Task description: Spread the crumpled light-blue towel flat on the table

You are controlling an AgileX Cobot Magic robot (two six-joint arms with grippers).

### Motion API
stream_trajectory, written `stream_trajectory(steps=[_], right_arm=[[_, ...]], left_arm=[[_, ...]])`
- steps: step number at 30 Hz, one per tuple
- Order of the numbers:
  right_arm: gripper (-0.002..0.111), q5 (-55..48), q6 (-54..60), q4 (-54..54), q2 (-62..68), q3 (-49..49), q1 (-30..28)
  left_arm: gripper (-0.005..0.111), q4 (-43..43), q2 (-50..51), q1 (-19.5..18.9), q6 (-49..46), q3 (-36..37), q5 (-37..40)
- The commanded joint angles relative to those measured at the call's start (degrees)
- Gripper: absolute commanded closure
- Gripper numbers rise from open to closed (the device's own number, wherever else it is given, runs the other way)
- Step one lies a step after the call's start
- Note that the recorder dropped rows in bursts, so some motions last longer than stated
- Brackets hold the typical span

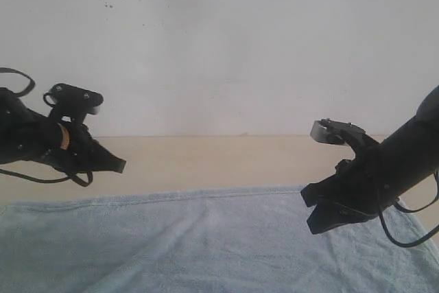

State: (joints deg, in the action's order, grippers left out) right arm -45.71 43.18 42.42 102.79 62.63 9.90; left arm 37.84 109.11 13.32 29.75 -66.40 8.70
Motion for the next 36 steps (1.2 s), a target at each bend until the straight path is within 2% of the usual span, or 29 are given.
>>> stream_trajectory(steps=[1,8,12,16,20,24,29,33,36], right_arm=[[0.108,1.45,0.02,0.44,-0.94,0.16,-0.16],[0.108,11.38,-1.31,-1.82,-10.41,-7.45,-0.16],[0.108,16.85,-1.53,-1.82,-14.92,-12.61,-0.16],[0.108,16.58,-1.74,-1.97,-15.30,-14.04,-0.16],[0.108,17.95,-1.74,-2.91,-14.26,-14.13,-0.16],[0.108,25.06,-2.67,-6.74,-12.19,-14.13,-0.25],[0.108,31.66,-2.78,-7.13,-8.43,-14.13,-0.25],[0.108,36.07,-2.78,-7.13,-7.41,-14.13,-0.25],[0.108,36.45,-2.78,-7.13,-7.41,-14.13,-0.25]], left_arm=[[0.103,-0.80,-6.99,-0.74,1.92,7.74,-1.98],[0.103,-1.20,-21.59,-2.21,4.12,20.35,-2.08],[0.103,0.79,-22.98,-4.50,2.96,25.03,-0.06],[0.103,4.97,-20.51,-7.10,2.54,27.69,-2.65],[0.103,5.10,-17.09,-10.56,2.54,27.14,-10.76],[0.103,4.99,-11.00,-14.29,2.29,24.95,-18.44],[0.103,4.49,-2.44,-17.12,1.90,19.73,-19.10],[0.103,3.64,1.39,-18.10,1.30,16.16,-20.80],[0.103,3.64,5.04,-18.70,0.58,12.70,-19.06]])
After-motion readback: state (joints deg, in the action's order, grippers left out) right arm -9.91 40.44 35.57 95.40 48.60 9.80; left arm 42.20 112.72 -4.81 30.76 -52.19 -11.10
